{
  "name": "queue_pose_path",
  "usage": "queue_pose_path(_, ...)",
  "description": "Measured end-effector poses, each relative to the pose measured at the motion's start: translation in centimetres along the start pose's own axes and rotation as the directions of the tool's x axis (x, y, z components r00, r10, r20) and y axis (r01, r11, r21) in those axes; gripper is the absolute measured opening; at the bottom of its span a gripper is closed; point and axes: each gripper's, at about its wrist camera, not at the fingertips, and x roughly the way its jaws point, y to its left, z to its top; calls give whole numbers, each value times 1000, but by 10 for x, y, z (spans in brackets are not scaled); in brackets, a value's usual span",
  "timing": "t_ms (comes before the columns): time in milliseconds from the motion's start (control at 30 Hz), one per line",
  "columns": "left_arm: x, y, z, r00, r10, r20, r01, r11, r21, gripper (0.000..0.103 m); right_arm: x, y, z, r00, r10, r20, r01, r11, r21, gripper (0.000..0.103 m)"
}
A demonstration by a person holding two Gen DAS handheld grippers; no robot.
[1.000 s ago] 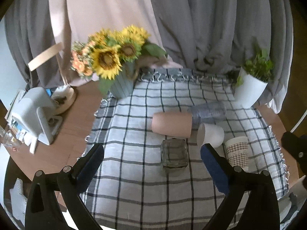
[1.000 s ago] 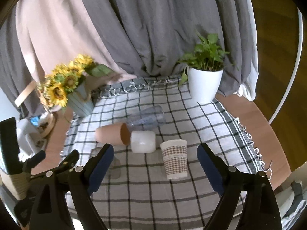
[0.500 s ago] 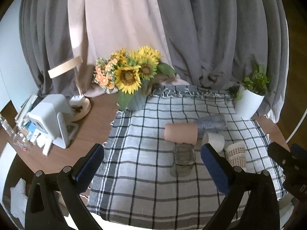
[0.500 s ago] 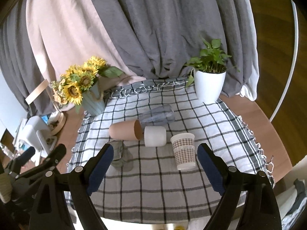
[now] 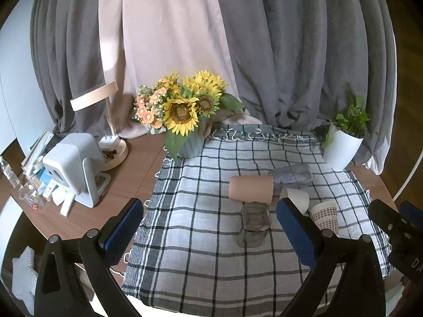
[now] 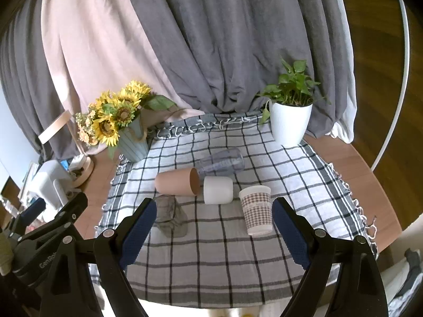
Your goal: Flip cup upside down
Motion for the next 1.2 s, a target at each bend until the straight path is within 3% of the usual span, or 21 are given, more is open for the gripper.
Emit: queue_pose_path(1200, -6, 2, 2, 1000, 14, 15, -14, 1000, -4, 102, -4, -2, 0, 1000, -1, 12, 2, 1000, -7, 89)
